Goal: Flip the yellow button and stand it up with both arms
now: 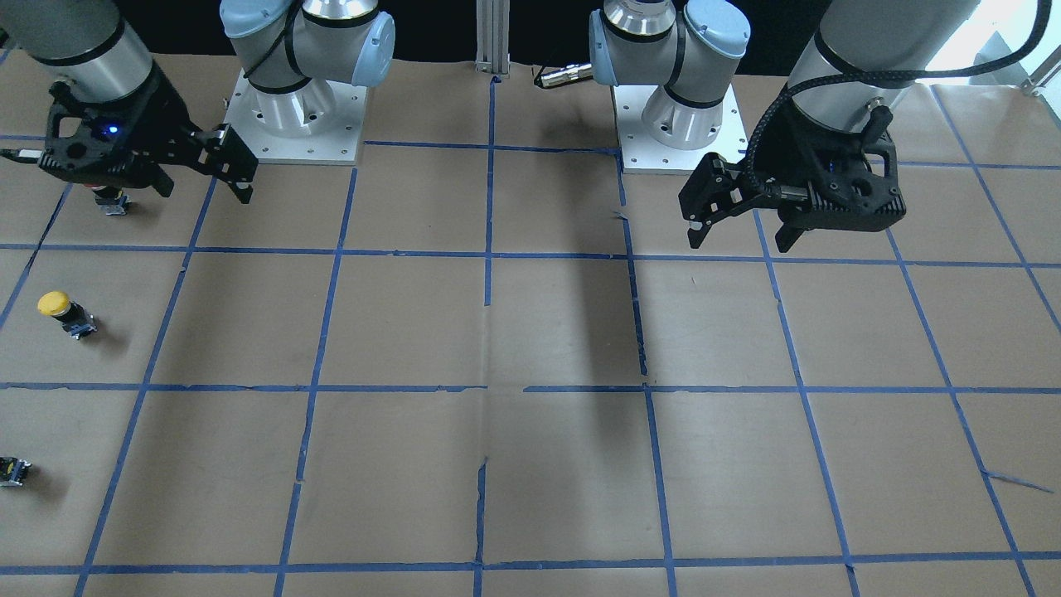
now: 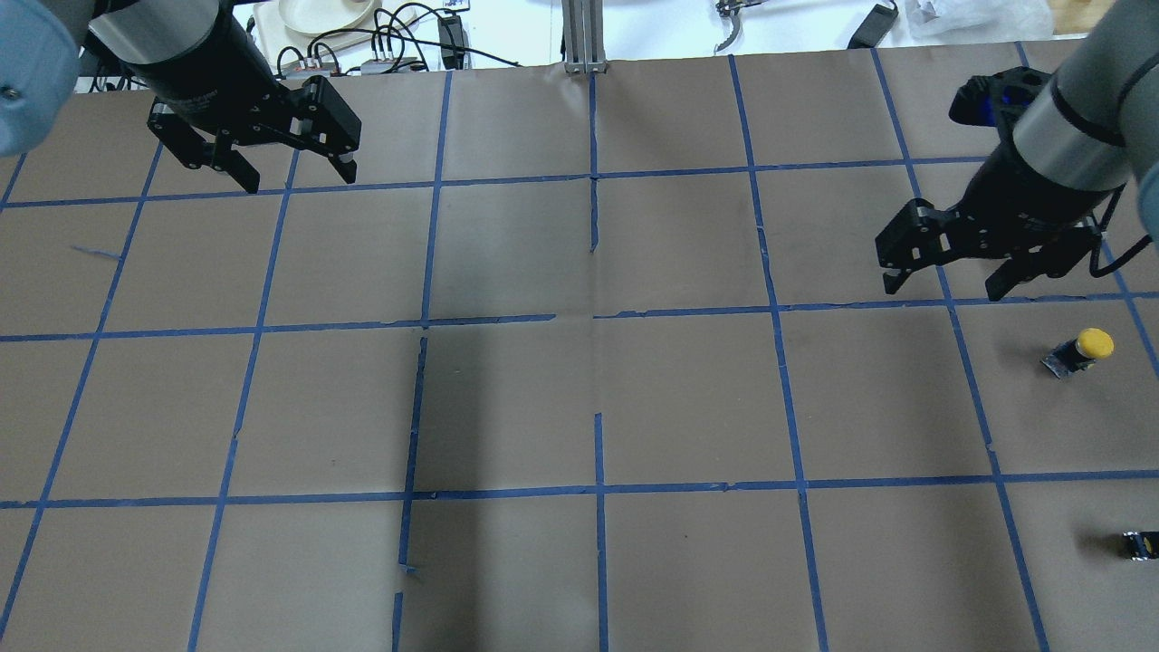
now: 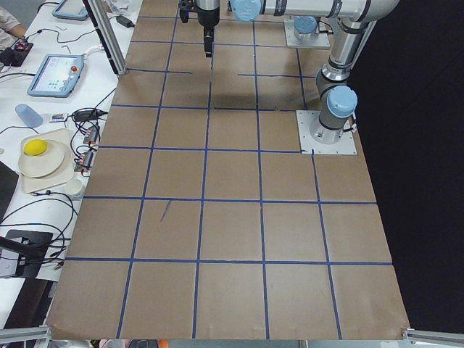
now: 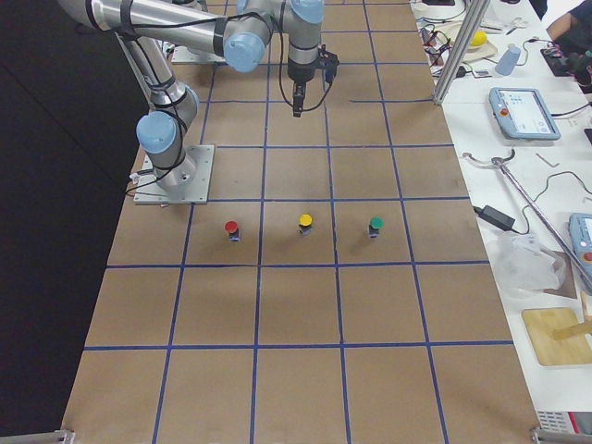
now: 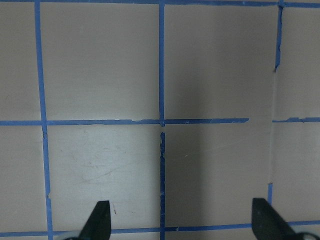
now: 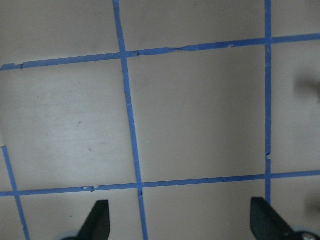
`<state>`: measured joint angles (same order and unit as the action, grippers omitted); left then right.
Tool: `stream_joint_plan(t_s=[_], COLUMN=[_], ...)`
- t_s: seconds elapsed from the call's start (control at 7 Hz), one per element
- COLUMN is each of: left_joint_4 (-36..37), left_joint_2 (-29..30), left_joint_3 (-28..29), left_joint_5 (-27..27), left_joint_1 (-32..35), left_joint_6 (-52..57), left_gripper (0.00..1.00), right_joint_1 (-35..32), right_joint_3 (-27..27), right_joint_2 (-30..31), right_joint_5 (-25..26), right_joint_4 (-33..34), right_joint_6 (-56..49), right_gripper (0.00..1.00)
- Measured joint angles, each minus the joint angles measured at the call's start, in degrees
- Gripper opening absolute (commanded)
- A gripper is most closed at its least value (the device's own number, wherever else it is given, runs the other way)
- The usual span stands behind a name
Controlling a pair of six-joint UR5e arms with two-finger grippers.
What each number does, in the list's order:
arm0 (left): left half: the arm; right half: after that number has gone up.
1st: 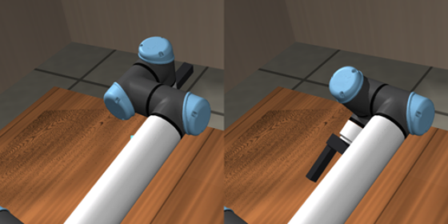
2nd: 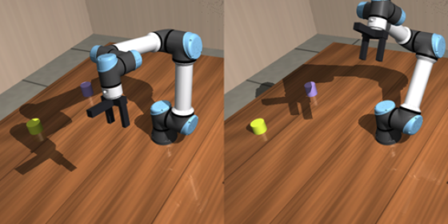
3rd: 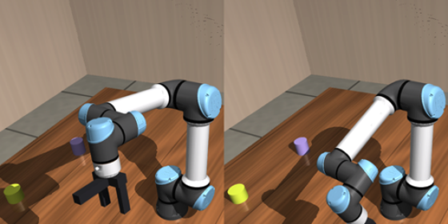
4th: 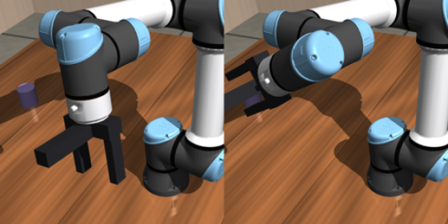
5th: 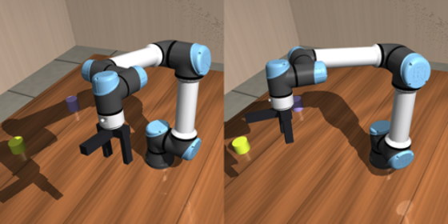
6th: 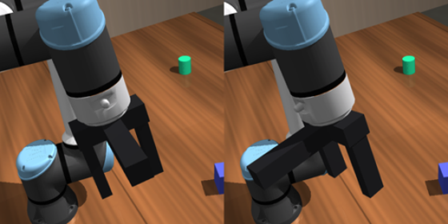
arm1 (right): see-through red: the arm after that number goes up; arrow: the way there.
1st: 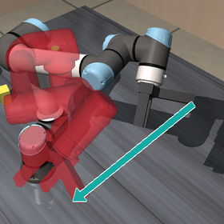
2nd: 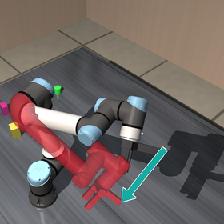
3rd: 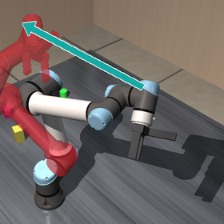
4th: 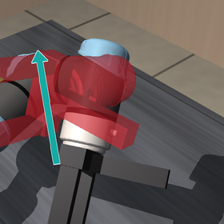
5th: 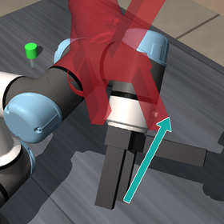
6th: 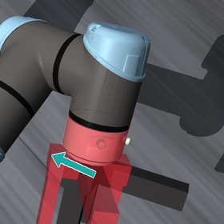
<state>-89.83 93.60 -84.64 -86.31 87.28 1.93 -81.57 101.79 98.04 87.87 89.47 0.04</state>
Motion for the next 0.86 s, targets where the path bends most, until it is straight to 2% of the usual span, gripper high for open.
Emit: stream_joint_plan(t_s=[0.29,0.86], left_joint_4=[-0.03,0.0], left_joint_2=[0.01,0.0], left_joint_3=[0.0,0.01], left_joint_5=[0.0,-0.07], left_joint_1=[-0.06,-0.09], left_joint_6=[-0.02,-0.09], left_gripper=[1.0,1.0], right_joint_1=[-5.37,-6.64], right_joint_3=[-3.97,-4.36], right_joint_2=[0.64,2.47], right_joint_5=[0.1,1.57], right_joint_4=[-4.87,-5.79], right_joint_6=[8.8,9.6], right_gripper=[1.0,1.0])
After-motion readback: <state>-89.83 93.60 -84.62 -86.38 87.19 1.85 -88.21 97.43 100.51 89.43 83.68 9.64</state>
